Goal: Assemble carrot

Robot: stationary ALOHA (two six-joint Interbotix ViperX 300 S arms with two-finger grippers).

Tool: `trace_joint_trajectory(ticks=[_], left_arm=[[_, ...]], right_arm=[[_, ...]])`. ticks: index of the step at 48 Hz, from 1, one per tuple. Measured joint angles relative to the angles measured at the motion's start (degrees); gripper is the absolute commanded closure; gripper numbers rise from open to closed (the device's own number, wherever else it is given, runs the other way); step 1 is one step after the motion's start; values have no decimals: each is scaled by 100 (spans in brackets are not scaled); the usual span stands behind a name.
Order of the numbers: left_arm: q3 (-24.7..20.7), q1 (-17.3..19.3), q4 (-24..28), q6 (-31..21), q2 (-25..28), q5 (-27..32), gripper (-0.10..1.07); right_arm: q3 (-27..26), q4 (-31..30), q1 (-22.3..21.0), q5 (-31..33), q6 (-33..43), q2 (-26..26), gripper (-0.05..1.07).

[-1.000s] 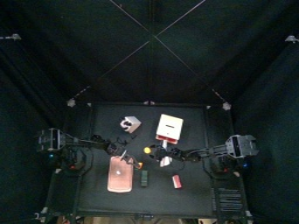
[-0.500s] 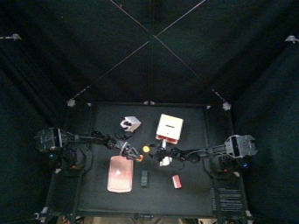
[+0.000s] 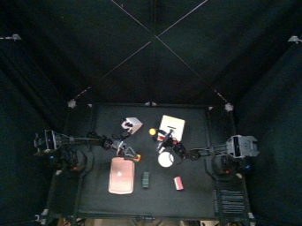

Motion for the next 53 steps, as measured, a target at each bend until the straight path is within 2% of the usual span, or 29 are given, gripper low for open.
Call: trace_joint_trajectory(ticks=[4,10,16,22,25,33,44,53], left_arm=[[26,79,0,0,-18,0,22],[53,158,0,0,-26,0,22],[53,202,0,0,-26,0,22],[44,246,-9,0,-18,0,22],[53,255,-26,0,-18,0,22],[44,255,-325,-9,-18,9,22],[53,246,-642,-158,26,176,22],[79,185,-633,-246,97,255,22]], right_arm=[[18,229,79,-396,-114,79,29],[-26,633,229,-650,-791,149,29],[-272,1046,448,-896,-1854,246,29],[-448,1099,650,-888,-3059,308,29],[-510,1081,773,-826,-3401,316,29],[-536,712,976,-510,-3551,334,29],[-439,-422,1028,-158,-3735,703,29],[-589,-413,1020,-79,-3850,949,29]])
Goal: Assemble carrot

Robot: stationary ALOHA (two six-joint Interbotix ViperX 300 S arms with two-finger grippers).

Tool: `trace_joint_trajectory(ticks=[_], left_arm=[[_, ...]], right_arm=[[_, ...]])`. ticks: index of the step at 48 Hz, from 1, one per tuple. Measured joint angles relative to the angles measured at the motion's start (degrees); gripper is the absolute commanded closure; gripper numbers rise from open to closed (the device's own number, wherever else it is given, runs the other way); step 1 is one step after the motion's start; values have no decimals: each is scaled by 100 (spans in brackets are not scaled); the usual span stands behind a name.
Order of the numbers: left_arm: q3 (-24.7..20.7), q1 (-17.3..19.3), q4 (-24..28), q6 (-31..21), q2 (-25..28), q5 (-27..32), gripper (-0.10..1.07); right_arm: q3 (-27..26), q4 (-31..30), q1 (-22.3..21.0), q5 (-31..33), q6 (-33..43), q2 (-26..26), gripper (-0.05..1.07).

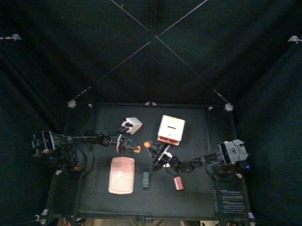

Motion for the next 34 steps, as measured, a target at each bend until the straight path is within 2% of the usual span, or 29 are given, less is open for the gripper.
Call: trace_joint_trajectory(ticks=[13,24,34], left_arm=[[0,-316,-9,-18,88,97,22],[0,-422,9,-18,88,105,22],[-35,-439,466,-70,88,105,22]], right_arm=[[-176,-141,-9,167,-9,185,30],[-185,-299,-26,352,-26,229,29],[-220,-536,-35,1002,0,237,30]])
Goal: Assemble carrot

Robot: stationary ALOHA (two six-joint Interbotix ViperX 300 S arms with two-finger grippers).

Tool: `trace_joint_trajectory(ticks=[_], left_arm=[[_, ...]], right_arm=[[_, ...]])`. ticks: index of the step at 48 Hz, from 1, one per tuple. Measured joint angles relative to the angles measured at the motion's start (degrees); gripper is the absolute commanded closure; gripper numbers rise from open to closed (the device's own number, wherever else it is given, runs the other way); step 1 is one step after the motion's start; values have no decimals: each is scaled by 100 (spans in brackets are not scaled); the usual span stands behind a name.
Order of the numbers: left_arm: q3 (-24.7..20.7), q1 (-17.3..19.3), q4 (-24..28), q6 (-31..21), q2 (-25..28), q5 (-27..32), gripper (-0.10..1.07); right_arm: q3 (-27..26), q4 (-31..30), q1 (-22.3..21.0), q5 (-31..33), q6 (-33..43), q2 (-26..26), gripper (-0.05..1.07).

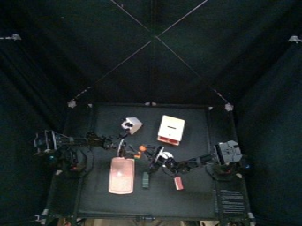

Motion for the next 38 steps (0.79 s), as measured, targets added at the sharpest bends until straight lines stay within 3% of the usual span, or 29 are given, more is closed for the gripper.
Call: trace_joint_trajectory(ticks=[16,38], left_arm=[[-18,-9,158,-185,35,105,22],[-26,-290,185,-202,211,123,22]], right_arm=[[-44,-290,-62,308,-9,-9,30],[-44,-870,-114,457,-9,26,30]])
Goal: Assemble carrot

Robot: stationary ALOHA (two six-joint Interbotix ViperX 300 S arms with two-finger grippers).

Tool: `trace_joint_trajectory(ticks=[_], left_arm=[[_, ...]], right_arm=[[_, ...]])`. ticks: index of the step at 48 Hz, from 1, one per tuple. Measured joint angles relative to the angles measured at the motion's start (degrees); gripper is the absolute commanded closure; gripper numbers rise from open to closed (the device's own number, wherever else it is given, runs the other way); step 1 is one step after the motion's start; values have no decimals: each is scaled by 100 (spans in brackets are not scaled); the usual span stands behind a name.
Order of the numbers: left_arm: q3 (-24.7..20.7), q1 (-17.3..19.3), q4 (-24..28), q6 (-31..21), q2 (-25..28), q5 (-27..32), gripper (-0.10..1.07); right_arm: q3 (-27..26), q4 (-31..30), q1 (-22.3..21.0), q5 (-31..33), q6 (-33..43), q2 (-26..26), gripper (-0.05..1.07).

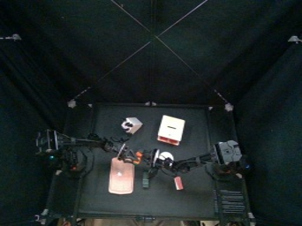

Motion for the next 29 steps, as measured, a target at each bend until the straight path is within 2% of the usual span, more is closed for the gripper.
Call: trace_joint_trajectory(ticks=[29], left_arm=[[-35,9,0,0,35,0,22]], right_arm=[[-62,-97,-9,0,0,97,30]])
